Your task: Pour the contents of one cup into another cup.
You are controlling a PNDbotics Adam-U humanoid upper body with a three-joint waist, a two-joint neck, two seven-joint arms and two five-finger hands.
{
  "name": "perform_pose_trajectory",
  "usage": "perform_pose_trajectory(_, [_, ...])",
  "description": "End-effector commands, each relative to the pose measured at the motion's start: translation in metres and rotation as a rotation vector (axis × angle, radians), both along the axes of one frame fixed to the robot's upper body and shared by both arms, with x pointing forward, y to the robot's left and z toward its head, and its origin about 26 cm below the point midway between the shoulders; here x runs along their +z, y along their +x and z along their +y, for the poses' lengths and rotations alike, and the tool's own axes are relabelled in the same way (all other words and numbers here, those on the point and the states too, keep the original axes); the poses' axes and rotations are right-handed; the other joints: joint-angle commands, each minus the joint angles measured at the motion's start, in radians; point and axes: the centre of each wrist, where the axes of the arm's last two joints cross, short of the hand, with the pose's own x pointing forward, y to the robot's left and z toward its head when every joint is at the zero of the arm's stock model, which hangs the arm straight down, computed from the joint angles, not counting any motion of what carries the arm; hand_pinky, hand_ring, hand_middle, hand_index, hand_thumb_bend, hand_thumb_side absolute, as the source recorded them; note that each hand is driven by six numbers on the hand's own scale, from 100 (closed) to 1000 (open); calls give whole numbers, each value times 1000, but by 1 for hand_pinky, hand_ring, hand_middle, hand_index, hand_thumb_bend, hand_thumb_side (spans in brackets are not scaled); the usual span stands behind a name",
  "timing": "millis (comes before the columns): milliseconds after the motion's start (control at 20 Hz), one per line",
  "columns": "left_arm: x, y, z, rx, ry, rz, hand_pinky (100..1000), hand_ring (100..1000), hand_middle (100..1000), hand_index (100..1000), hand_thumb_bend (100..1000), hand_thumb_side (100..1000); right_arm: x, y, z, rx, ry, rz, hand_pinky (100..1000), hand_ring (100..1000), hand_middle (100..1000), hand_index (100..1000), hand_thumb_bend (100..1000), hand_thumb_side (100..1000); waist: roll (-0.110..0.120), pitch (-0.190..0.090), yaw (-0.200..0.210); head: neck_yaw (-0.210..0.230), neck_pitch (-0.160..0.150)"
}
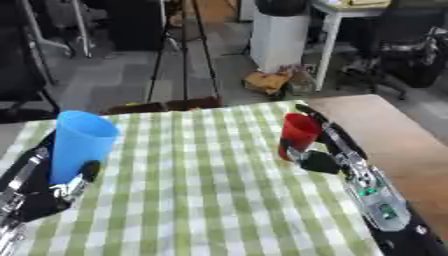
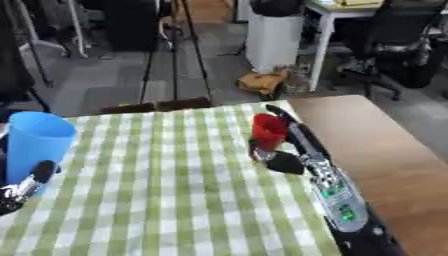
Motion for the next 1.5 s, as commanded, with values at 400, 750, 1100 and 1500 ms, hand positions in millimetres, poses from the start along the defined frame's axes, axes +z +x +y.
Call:
perform_pose_trajectory(400, [-20, 2, -8, -68, 58, 58, 305, 460, 502, 754, 100, 509, 49, 15, -13, 20, -98, -147, 515, 473, 396, 984, 100, 194, -10, -12, 4, 1, -8])
perform_pose_trajectory(750, [-44, 13, -14, -64, 78, 90, 306, 457, 495, 739, 100, 486, 62, 22, 0, 82, -127, -186, 515, 471, 396, 982, 100, 195, -23, -15, 1, -1, -5])
perform_pose_trajectory(1100, [-52, 17, -19, -61, 67, 56, 297, 448, 483, 722, 100, 488, 84, 30, 23, 176, -158, -238, 514, 469, 397, 981, 100, 192, -35, -17, 6, -8, -3])
perform_pose_trajectory(1500, [-51, 18, -27, -74, 56, 14, 305, 451, 482, 715, 100, 482, 101, 36, 45, 253, -195, -289, 514, 467, 399, 979, 100, 191, -41, -15, 11, -10, -6])
